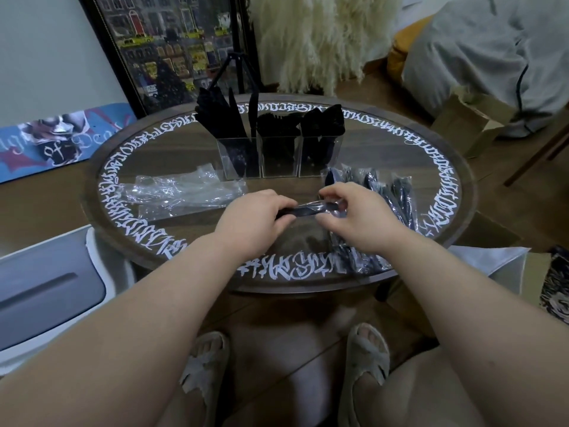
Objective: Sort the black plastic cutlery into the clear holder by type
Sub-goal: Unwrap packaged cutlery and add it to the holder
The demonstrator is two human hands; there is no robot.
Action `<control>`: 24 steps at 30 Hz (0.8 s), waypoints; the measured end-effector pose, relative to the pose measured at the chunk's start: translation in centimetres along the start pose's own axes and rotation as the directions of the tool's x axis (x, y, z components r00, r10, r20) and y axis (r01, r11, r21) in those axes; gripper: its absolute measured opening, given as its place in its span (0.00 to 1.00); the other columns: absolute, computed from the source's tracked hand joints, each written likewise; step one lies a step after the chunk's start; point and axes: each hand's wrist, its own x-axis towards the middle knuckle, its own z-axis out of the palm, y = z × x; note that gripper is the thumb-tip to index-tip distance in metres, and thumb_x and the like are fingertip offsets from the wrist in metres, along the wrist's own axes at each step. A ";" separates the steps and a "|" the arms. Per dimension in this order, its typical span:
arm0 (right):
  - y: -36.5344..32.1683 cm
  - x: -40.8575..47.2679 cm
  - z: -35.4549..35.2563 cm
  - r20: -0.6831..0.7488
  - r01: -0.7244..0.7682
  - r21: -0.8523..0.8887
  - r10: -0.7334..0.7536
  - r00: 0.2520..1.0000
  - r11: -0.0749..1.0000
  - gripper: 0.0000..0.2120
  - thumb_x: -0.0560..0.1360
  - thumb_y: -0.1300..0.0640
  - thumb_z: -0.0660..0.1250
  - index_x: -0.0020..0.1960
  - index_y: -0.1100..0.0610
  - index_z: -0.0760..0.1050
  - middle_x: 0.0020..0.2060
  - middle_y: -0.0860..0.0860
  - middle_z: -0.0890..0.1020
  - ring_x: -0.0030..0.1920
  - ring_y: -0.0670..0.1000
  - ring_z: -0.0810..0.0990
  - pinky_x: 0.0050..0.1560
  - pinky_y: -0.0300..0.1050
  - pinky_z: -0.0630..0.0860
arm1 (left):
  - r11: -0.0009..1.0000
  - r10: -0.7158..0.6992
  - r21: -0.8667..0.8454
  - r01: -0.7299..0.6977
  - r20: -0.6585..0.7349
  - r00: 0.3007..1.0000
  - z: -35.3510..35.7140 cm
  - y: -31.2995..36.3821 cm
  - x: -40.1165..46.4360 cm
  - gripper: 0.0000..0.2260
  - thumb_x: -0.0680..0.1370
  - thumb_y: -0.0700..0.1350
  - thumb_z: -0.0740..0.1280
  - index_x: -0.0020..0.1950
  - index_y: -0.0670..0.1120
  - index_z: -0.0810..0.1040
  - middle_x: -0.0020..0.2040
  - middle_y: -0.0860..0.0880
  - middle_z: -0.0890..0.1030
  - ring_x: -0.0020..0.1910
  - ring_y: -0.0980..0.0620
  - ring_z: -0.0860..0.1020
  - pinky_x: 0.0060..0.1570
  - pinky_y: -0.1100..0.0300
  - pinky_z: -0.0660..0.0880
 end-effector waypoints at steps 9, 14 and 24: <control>-1.5 0.1 0.4 -0.089 0.058 0.021 -0.056 0.994 0.998 0.17 0.73 0.49 0.70 0.60 0.50 0.76 0.44 0.41 0.72 0.45 0.45 0.74 0.52 0.41 0.73 | 0.999 -0.051 -0.003 0.051 0.027 0.998 -1.7 -2.7 -1.8 0.17 0.81 0.52 0.60 0.69 0.50 0.73 0.60 0.51 0.77 0.57 0.51 0.75 0.54 0.59 0.71; -3.5 0.7 2.2 -0.060 0.145 -0.119 -0.152 0.986 0.982 0.13 0.71 0.48 0.72 0.52 0.50 0.76 0.46 0.43 0.70 0.47 0.44 0.71 0.50 0.41 0.71 | 0.997 -0.072 -0.020 0.072 0.022 0.997 -2.1 -3.3 -2.5 0.17 0.80 0.52 0.61 0.67 0.50 0.75 0.59 0.50 0.79 0.56 0.50 0.76 0.55 0.56 0.72; -5.6 2.2 4.2 -0.126 0.041 -0.023 -0.044 0.991 0.999 0.04 0.76 0.56 0.65 0.43 0.52 0.74 0.36 0.45 0.78 0.39 0.47 0.77 0.42 0.41 0.75 | 0.988 -0.154 -0.024 0.156 0.050 0.987 -2.7 -5.3 -3.5 0.14 0.80 0.52 0.63 0.63 0.51 0.77 0.56 0.52 0.81 0.52 0.51 0.77 0.53 0.54 0.75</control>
